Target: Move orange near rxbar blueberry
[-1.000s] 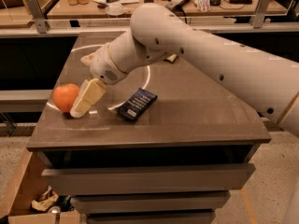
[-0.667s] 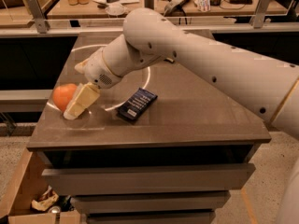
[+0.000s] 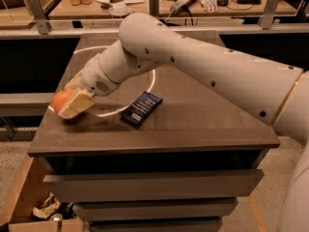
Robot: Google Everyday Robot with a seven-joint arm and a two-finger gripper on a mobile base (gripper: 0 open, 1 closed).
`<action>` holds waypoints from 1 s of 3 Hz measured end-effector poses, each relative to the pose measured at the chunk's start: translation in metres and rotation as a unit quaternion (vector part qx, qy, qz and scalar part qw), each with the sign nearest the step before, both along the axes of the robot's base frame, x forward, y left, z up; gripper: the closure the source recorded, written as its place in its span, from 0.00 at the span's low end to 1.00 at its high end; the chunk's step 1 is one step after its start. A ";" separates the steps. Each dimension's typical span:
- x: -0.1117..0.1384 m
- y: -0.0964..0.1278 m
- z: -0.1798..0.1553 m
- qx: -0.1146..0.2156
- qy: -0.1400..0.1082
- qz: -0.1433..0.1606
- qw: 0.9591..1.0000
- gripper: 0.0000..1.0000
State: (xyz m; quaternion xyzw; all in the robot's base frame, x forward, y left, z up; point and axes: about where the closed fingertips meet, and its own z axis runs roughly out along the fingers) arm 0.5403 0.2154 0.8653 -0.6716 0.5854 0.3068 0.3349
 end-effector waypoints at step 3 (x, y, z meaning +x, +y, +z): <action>0.097 -0.114 0.036 -0.004 -0.035 -0.154 0.987 1.00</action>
Offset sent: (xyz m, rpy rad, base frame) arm 0.1245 -0.1133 0.0529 0.0628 -0.0891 -0.3633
